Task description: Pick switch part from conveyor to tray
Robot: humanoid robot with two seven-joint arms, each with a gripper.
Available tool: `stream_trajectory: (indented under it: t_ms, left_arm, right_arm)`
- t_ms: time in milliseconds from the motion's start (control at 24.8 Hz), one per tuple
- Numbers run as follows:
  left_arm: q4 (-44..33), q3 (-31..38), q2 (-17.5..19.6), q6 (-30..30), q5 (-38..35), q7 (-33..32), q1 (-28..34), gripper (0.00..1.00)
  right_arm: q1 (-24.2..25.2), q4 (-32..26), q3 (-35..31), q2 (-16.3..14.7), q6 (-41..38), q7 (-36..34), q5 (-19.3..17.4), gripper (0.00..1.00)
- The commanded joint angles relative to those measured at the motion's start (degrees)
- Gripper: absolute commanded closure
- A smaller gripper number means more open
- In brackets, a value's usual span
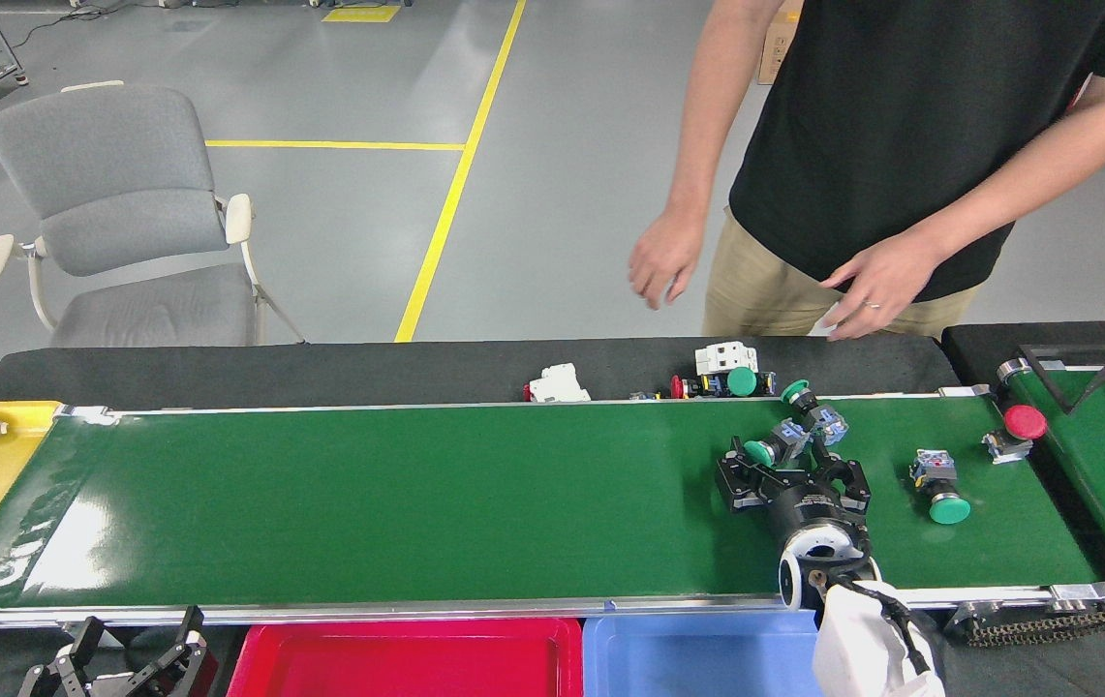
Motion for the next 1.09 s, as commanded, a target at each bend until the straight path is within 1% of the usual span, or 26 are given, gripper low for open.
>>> stream_trajectory:
  t_ms: [0, 40, 81, 121, 322, 443, 484, 564, 685, 726, 806, 927, 967, 1008, 1048]
  left_arm:
    - [-0.4, 0.1, 0.8, -0.1, -0.1, 0.4, -0.4, 0.0]
    - [-0.4, 0.1, 0.8, -0.1, -0.1, 0.4, -0.4, 0.0]
    - [-0.4, 0.1, 0.8, -0.1, 0.0, 0.4, -0.4, 0.0]
    - [-0.5, 0.1, 0.8, -0.1, 0.0, 0.4, -0.4, 0.0]
    - [-0.6, 0.5, 0.9, -0.1, 0.0, 0.4, -0.2, 0.0]
    - [-0.6, 0.6, 0.9, -0.1, 0.0, 0.4, 0.0, 0.0]
    - [-0.7, 0.6, 0.9, -0.1, 0.0, 0.4, 0.1, 0.0]
    - [-0.8, 0.7, 0.9, -0.1, 0.1, 0.4, 0.3, 0.0]
    - [-0.8, 0.8, 0.9, -0.1, 0.1, 0.4, 0.4, 0.0]
    - [-0.8, 0.8, 0.9, -0.1, 0.1, 0.4, 0.4, 0.0]
    - [-0.8, 0.9, 0.9, -0.1, 0.1, 0.4, 0.4, 0.0]
    - [-0.8, 0.9, 0.8, -0.1, 0.1, 0.4, 0.5, 0.0]
    - [-0.8, 0.9, 0.8, -0.1, 0.1, 0.4, 0.4, 0.0]
    - [-0.8, 1.0, 0.8, 0.0, 0.1, 0.4, 0.4, 0.0]
    - [-0.9, 1.0, 0.8, 0.1, 0.2, 0.4, 0.4, 0.0]
  right_arm:
    - [-1.4, -0.5, 0.1, -0.5, -0.5, -1.0, -0.1, 0.75]
    - [-1.4, -0.5, 0.5, -0.5, -0.6, -1.1, -0.1, 0.85]
    - [-1.4, -0.5, 1.3, -0.5, -0.5, -1.1, -0.1, 0.92]
    - [-1.3, -0.6, 2.1, -0.7, -0.5, -1.1, -0.1, 0.97]
    - [-0.7, -1.2, 3.0, -1.0, -0.6, -2.4, -0.1, 0.98]
    - [-0.3, -3.0, 3.5, -1.0, -0.6, -2.4, -0.1, 0.98]
    - [0.4, -4.1, 4.3, -1.0, -0.8, -2.4, -0.1, 0.98]
    - [2.5, -8.4, 6.4, -1.0, -2.5, -2.6, -0.1, 0.98]
    - [7.5, -16.6, 9.5, -1.0, -7.6, -3.6, -0.1, 0.98]
    - [9.5, -19.5, 11.3, -0.9, -10.8, -3.7, -0.1, 0.98]
    - [13.0, -23.2, 15.5, -1.0, -19.7, -3.7, 0.0, 0.98]
    - [15.9, -26.4, 18.4, -1.0, -32.8, -4.3, 0.1, 0.98]
    - [16.2, -26.8, 19.0, -1.0, -36.8, -4.3, 0.2, 0.96]
    - [16.2, -26.8, 19.7, -1.0, -39.4, -4.3, 0.3, 0.82]
    - [16.2, -26.8, 20.8, -0.7, -40.9, -4.2, 0.7, 0.37]
